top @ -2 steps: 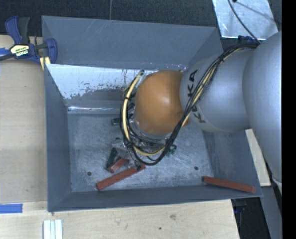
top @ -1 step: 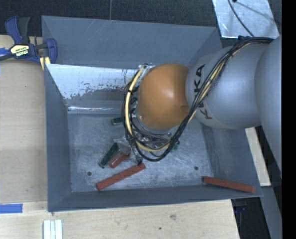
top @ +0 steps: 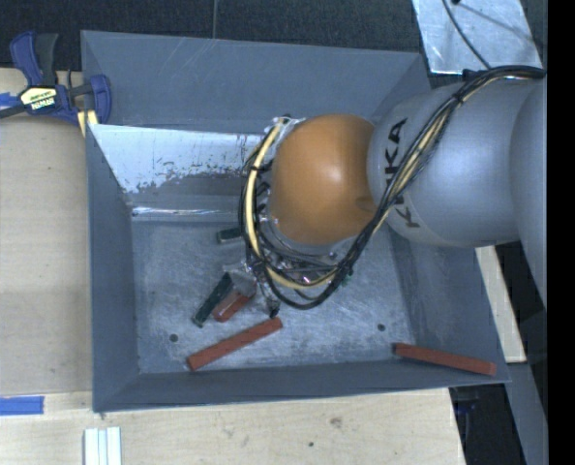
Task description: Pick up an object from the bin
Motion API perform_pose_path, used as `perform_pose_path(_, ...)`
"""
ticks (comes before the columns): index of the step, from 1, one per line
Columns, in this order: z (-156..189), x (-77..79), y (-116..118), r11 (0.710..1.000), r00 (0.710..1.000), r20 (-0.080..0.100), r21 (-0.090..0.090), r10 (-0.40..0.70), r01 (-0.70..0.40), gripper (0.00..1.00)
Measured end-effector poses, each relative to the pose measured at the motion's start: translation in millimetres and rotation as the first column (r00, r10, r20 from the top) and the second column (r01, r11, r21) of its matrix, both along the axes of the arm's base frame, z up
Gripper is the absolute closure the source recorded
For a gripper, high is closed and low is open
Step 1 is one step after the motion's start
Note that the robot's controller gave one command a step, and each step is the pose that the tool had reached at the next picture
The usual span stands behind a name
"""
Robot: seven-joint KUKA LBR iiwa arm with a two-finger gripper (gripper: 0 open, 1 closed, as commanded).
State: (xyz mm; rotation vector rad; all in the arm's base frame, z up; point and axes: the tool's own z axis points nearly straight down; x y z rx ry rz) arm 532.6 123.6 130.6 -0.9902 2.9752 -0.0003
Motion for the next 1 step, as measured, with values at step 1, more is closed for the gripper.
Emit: perform_pose_path(1, 51.6, 1.9, 0.4, 1.000, 1.000, 0.003, 0.001, -0.004, 0.004, 1.00)
